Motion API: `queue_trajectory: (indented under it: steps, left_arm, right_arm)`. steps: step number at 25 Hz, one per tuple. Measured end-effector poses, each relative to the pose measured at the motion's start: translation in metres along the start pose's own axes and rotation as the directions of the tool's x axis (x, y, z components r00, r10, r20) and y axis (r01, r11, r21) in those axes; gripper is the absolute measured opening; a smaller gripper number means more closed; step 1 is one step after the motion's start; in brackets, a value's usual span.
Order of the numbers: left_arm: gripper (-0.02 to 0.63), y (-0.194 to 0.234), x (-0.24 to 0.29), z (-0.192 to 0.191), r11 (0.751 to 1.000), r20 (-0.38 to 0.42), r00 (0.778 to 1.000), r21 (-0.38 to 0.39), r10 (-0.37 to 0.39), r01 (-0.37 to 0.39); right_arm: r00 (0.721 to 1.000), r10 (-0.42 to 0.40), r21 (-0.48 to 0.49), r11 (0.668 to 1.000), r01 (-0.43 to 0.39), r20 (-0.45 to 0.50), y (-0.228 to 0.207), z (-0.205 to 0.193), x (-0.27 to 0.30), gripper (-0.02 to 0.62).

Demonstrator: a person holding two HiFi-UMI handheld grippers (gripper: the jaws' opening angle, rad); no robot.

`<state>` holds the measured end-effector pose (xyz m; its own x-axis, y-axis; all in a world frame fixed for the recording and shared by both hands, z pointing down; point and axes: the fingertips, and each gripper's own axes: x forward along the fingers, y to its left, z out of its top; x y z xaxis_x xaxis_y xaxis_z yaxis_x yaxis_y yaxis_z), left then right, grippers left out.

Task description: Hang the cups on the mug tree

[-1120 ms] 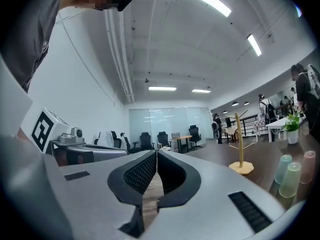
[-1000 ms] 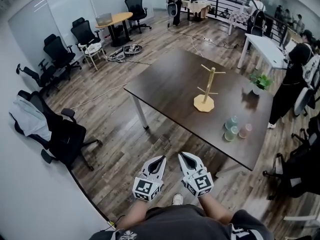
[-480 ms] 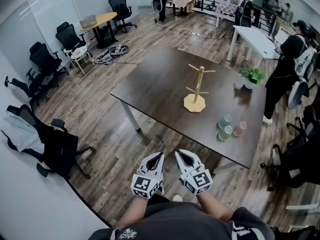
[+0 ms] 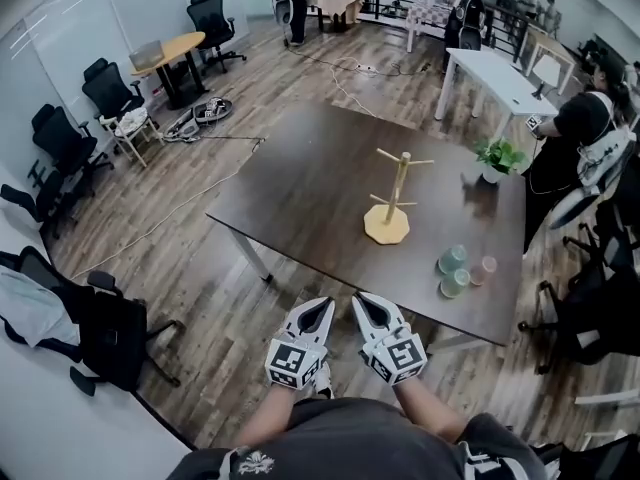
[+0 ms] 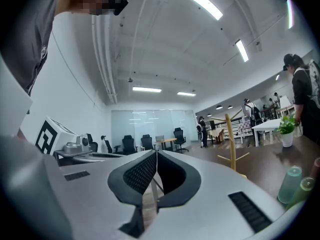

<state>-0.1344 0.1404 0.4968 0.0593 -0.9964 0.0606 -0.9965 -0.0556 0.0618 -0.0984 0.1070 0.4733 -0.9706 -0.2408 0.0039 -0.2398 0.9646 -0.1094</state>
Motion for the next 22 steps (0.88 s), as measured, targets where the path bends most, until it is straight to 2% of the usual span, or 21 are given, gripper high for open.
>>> queue_trajectory:
  steps: [4,10,16,22]
  left_arm:
    - [0.005,0.026,0.019,0.002,0.999,-0.009,0.999,-0.003,-0.047,0.047]
    - [0.005,0.045,0.046,0.009,0.992,0.002,0.992,0.005,-0.125,0.125]
    - [0.005,0.064,0.060,0.011,0.989,0.008,0.989,-0.002,-0.148,0.148]
    - [0.005,0.069,0.069,0.007,0.983,0.011,0.983,0.011,-0.184,0.184]
  right_arm:
    - [1.000,-0.010,0.021,1.000,0.010,-0.002,0.000,0.000,0.028,0.026]
    - [0.995,-0.095,0.009,0.995,0.095,-0.017,-0.023,-0.002,0.043,0.026]
    - [0.989,-0.145,0.028,0.989,0.146,-0.041,-0.038,-0.011,0.052,0.026]
    - [0.978,-0.205,0.001,0.979,0.205,-0.045,-0.050,-0.015,0.048,0.026]
